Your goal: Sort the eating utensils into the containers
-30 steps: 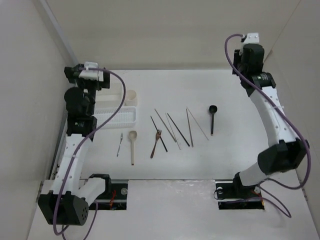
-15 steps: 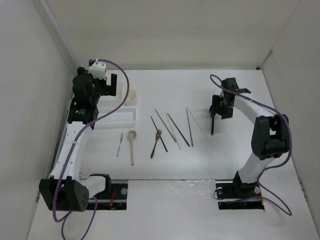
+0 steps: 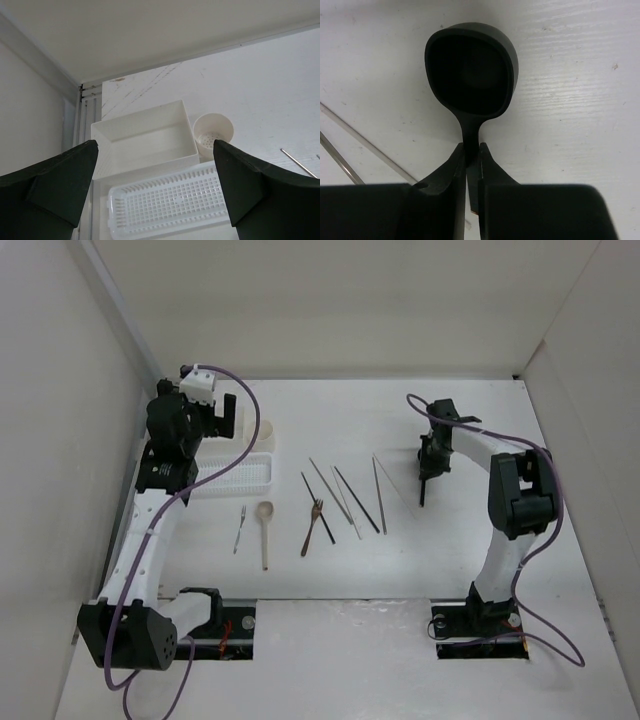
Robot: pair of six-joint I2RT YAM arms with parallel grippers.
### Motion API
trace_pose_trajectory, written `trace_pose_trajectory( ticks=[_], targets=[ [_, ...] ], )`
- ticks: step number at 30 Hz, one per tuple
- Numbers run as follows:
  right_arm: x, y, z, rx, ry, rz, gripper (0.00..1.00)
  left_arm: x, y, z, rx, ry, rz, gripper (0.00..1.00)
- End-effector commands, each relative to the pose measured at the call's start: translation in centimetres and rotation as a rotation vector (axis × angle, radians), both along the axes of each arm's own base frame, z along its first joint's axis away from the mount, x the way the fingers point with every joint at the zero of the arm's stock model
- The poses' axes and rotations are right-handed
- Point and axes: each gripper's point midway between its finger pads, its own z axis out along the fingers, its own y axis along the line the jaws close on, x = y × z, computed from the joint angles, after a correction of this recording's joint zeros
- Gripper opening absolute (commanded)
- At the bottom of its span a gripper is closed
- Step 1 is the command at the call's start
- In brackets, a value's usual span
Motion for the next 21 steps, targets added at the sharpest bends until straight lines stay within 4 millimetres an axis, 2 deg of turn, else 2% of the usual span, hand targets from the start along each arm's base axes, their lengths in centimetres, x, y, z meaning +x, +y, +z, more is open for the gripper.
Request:
trace_pose_trajectory(
  ticks=[1, 3, 4, 7, 8, 10, 11, 13, 14, 15, 17, 18, 19, 20, 21],
  targets=[
    [2.6, 0.2, 2.7, -0.021, -0.112, -0.007, 0.0, -0.6, -1.1, 2.1, -0.016, -0.073, -0.058, 1.0],
    [3.7, 0.3, 5.2, -0.034, -0.191, 0.01, 0.0, -0.8, -2.1, 1.9, -0.004, -0.064, -0.121, 0.96],
    [4.4, 1.4, 6.7, -0.044, -0.249, 0.029, 0.0, -1.1, -3.4, 1.7, -0.015, -0.055, -0.197, 0.95],
    [6.8, 3.6, 13.8, -0.053, -0.48, 0.098, 0.0, -1.6, -5.6, 2.2, -0.034, -0.074, -0.328, 0.94],
    [7.2, 5.6, 16.3, -0.057, -0.561, 0.136, 0.0, -2.3, -7.2, 2.6, -0.056, -0.084, -0.42, 0.94],
    [7.2, 7.6, 20.8, -0.046, -0.702, 0.192, 0.0, -2.7, -8.8, 3.1, -0.084, -0.102, -0.518, 0.93],
    [7.4, 10.3, 23.8, 0.006, -0.808, 0.242, 0.0, -3.7, -10.5, 4.2, -0.107, -0.138, -0.63, 0.91],
    [6.7, 13.3, 28.0, 0.104, -0.938, 0.342, 0.0, -4.7, -12.1, 4.3, -0.143, -0.151, -0.744, 0.9],
    [6.7, 15.3, 30.7, 0.183, -1.036, 0.391, 0.0, -4.9, -12.9, 5.8, -0.152, -0.21, -0.803, 0.9],
    [5.1, 18.6, 31.8, 0.297, -1.064, 0.537, 0.0, -6.1, -14.1, 5.8, -0.228, -0.18, -0.887, 0.9],
    [3.3, 21.7, 34.6, 0.433, -1.129, 0.648, 0.0, -6.4, -15.0, 5.9, -0.291, -0.161, -0.964, 0.91],
    [1.9, 23.7, 36.3, 0.537, -1.171, 0.747, 0.0, -7.2, -16.0, 6.9, -0.292, -0.175, -1.042, 0.91],
    [1.2, 25.2, 38.1, 0.629, -1.212, 0.781, 0.0, -7.1, -16.7, 6.5, -0.328, -0.132, -1.073, 0.93],
    [0.6, 25.9, 37.5, 0.681, -1.173, 0.809, 0.0, -7.0, -16.9, 6.6, -0.338, -0.122, -1.083, 0.94],
    [-0.3, 26.9, 39.3, 0.746, -1.224, 0.848, 0.0, -7.1, -17.5, 6.8, -0.349, -0.112, -1.1, 0.94]
  ],
)
